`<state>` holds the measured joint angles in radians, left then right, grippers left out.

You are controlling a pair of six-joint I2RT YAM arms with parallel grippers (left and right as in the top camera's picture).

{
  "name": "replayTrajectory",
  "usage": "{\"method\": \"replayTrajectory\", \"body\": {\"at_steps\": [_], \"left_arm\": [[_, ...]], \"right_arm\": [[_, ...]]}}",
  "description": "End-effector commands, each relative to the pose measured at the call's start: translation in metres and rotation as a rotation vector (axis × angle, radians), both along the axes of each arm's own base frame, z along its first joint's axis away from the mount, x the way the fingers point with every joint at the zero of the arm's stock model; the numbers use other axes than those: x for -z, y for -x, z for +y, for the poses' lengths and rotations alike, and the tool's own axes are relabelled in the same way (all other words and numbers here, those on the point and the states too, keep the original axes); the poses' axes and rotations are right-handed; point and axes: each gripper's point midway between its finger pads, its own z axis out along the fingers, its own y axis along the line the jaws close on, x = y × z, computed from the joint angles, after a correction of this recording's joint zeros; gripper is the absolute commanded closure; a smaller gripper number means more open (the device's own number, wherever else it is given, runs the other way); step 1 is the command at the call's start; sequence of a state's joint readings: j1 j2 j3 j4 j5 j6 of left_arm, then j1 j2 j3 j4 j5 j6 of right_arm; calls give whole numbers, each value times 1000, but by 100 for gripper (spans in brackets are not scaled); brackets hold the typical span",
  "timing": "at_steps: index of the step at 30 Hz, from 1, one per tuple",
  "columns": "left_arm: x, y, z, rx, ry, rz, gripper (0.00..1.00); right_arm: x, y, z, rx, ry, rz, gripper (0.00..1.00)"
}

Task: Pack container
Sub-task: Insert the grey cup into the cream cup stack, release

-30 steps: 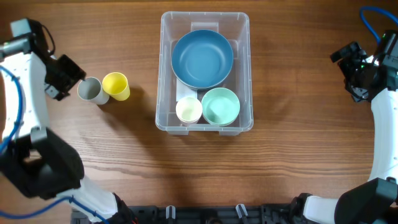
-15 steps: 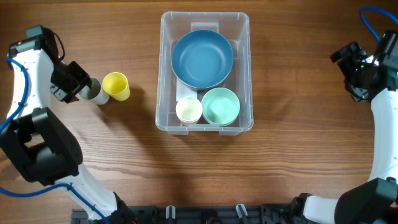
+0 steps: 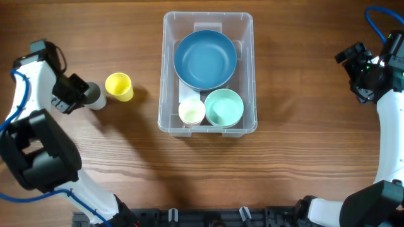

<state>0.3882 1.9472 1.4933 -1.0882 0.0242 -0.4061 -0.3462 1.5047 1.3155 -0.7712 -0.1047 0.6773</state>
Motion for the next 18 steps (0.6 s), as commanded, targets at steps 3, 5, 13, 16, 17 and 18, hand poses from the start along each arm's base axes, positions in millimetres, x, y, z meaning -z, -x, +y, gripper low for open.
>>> {"method": "replayTrajectory", "body": {"at_steps": [3, 5, 13, 16, 17, 18], "left_arm": [[-109, 17, 7, -71, -52, -257, 96], [-155, 18, -42, 68, -9, -393, 96], [-174, 22, -219, 622, 15, -446, 96], [-150, 22, -273, 761, 33, -396, 95], [-138, 21, -290, 807, 38, -374, 95], [-128, 20, -302, 831, 44, -353, 95]], "right_arm": [[0, -2, 1, 2, -13, -2, 0], [0, -2, 1, 2, -13, -2, 0], [0, -2, 1, 2, -13, -2, 0], [0, -2, 1, 2, -13, -2, 0], [0, -2, 1, 2, -13, -2, 0], [0, -2, 1, 2, -13, -2, 0]]}}
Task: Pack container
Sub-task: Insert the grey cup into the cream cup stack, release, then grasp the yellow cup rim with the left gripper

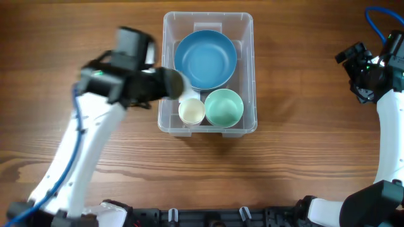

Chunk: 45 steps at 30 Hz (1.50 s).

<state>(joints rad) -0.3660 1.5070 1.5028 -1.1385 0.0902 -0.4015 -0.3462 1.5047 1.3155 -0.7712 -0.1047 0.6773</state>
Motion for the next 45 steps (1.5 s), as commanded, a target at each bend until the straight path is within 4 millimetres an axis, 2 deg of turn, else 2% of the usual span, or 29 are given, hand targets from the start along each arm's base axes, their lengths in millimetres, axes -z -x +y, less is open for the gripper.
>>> {"method": "replayTrajectory", "body": {"at_steps": [1, 5, 10, 15, 16, 19, 23, 24, 28, 30, 33, 35, 41, 42, 44, 45], "left_arm": [[35, -2, -34, 76, -56, 63, 96], [62, -1, -44, 66, -92, 137, 96], [60, 0, -42, 57, -98, 129, 96], [60, 18, -30, 55, -141, 190, 93], [60, 19, -24, 48, -168, 192, 87], [60, 13, -16, 29, -214, 163, 59], [50, -9, 4, -46, -229, 86, 39], [42, -20, 28, -143, -205, 76, 33], [39, -33, 89, -326, -132, 104, 33], [43, -37, 130, -441, -97, 132, 34], [48, -37, 163, -524, -94, 152, 35], [54, -36, 173, -532, -102, 170, 35], [115, -37, 182, -526, -128, 242, 35], [129, -39, 183, -527, -129, 252, 37], [142, -42, 184, -532, -130, 268, 43], [151, -43, 184, -530, -130, 284, 55]], "right_arm": [[0, -2, 1, 2, -13, -2, 0], [0, -2, 1, 2, -13, -2, 0], [0, -2, 1, 2, -13, -2, 0], [0, -2, 1, 2, -13, -2, 0], [0, -2, 1, 2, -13, -2, 0], [0, -2, 1, 2, -13, -2, 0], [0, -2, 1, 2, -13, -2, 0], [0, -2, 1, 2, -13, -2, 0], [0, -2, 2, 2, -14, -2, 1], [0, -2, 1, 2, -13, -2, 0], [0, -2, 1, 2, -13, -2, 1], [0, -2, 1, 3, -13, -2, 0], [0, -2, 1, 2, -13, -2, 0], [0, -2, 1, 2, -13, -2, 0], [0, -2, 1, 3, -13, -2, 0], [0, -2, 1, 3, -13, -2, 0]]}}
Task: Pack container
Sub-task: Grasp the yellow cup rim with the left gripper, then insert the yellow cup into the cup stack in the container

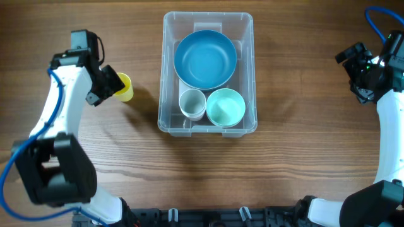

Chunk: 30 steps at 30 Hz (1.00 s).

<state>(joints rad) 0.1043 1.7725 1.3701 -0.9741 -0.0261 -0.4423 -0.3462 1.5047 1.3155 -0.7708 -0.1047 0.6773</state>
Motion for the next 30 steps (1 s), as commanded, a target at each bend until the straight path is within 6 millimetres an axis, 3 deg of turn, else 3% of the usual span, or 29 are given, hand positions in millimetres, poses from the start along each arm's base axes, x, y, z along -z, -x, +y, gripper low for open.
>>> {"method": "replayTrajectory", "body": {"at_steps": [1, 2, 4, 7, 11, 14, 17, 19, 20, 23, 26, 30], "left_arm": [[34, 2, 0, -1, 25, 67, 67], [37, 0, 1, -8, 25, 67, 80], [33, -3, 1, -15, 25, 49, 96], [8, -3, 6, -19, -8, 17, 96], [-63, 5, 10, -23, -54, -75, 96], [-113, 12, -26, 92, 32, -199, 96], [-141, 23, -76, 228, 111, -279, 96], [-144, 28, -101, 300, 126, -282, 96], [-143, 34, -127, 378, 136, -273, 96], [-136, 38, -163, 483, 136, -259, 96], [-127, 36, -190, 548, 147, -252, 95], [-109, 36, -205, 568, 152, -199, 92]], "right_arm": [[0, -2, 1, 3, -13, -2, 0], [0, -2, 1, 3, -13, -2, 0], [0, -2, 1, 2, -13, -2, 0], [0, -2, 1, 2, -13, -1, 0], [0, -2, 1, 2, -13, -2, 0], [0, -2, 1, 2, -13, -2, 0], [0, -2, 1, 2, -13, -2, 1], [0, -2, 1, 3, -13, -2, 0], [0, -2, 1, 2, -13, -2, 0], [0, -2, 1, 2, -13, -2, 0], [0, -2, 1, 2, -13, -2, 0], [0, -2, 1, 2, -13, -2, 0]]}}
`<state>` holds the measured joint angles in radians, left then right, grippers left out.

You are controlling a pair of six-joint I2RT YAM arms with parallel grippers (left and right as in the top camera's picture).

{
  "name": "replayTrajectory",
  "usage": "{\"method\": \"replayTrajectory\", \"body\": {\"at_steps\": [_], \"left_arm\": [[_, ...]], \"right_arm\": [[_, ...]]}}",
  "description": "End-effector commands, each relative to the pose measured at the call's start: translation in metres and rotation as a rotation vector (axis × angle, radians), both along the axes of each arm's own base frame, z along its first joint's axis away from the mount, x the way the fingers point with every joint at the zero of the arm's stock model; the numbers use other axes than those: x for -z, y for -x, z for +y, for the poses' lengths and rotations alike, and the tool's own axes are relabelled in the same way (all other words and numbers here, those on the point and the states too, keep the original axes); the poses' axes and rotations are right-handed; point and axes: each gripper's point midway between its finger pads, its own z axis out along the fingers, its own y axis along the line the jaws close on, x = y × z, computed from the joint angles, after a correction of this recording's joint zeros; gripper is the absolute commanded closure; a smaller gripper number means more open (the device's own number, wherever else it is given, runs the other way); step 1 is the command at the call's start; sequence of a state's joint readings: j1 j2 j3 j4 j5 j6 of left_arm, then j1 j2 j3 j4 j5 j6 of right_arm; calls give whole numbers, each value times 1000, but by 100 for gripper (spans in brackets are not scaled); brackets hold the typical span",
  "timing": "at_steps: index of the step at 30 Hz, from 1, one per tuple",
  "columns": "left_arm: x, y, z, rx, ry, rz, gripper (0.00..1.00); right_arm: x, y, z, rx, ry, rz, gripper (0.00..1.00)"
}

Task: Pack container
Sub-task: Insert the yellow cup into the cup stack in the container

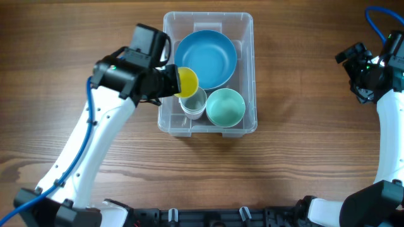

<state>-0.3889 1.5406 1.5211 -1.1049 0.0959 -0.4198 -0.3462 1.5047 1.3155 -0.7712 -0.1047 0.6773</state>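
A clear plastic container [165, 38] stands at the table's middle back. Inside it lie a blue bowl [205, 60], a mint green cup [225, 107] and a grey cup [193, 106]. My left gripper [174, 82] reaches over the container's left wall, shut on a yellow cup [187, 81]. The yellow cup lies on its side, just above the grey cup's rim. My right gripper [355, 72] hovers far off at the right edge, and its jaws are too small to read.
The wooden table [303, 157] stretches around the container. My left arm [95, 145] slants across the left half of the table, from the front edge up to the container.
My left gripper was at the yellow cup standing on the table far left. Now it holds that cup over the container's left side, above the grey cup. The right arm has not moved.
First my left gripper was at a grey cup beside the yellow cup, left of the container. Then it held the grey cup at the container's left wall. Later the grey cup sat where the cream cup had been, and the gripper was back at the yellow cup, now carried over.
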Motion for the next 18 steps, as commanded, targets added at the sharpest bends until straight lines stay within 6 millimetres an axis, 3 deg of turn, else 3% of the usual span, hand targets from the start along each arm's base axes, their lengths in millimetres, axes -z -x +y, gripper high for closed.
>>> {"method": "replayTrajectory", "body": {"at_steps": [1, 3, 7, 8, 10, 11, 15, 18], "left_arm": [[20, -1, -10, 16, -14, 61, 92], [31, -3, -11, 17, -26, 90, 85], [41, -5, -15, 24, -13, 122, 44], [33, -8, -13, 14, -4, 101, 0], [9, -15, -2, -17, 16, 48, 0], [-9, -20, 12, -55, 19, -1, 0], [-48, -27, 71, -214, 10, -123, 0], [-69, -21, 86, -250, 68, -166, 0]], "right_arm": [[0, -2, 1, 3, -13, -2, 0], [0, -2, 1, 2, -13, -2, 1], [0, -2, 1, 2, -13, -2, 0], [0, -2, 1, 2, -13, -2, 0], [0, -2, 1, 3, -13, -2, 0], [0, -2, 1, 2, -13, -2, 0], [0, -2, 1, 2, -13, -2, 0], [0, -2, 1, 2, -13, -2, 0]]}}
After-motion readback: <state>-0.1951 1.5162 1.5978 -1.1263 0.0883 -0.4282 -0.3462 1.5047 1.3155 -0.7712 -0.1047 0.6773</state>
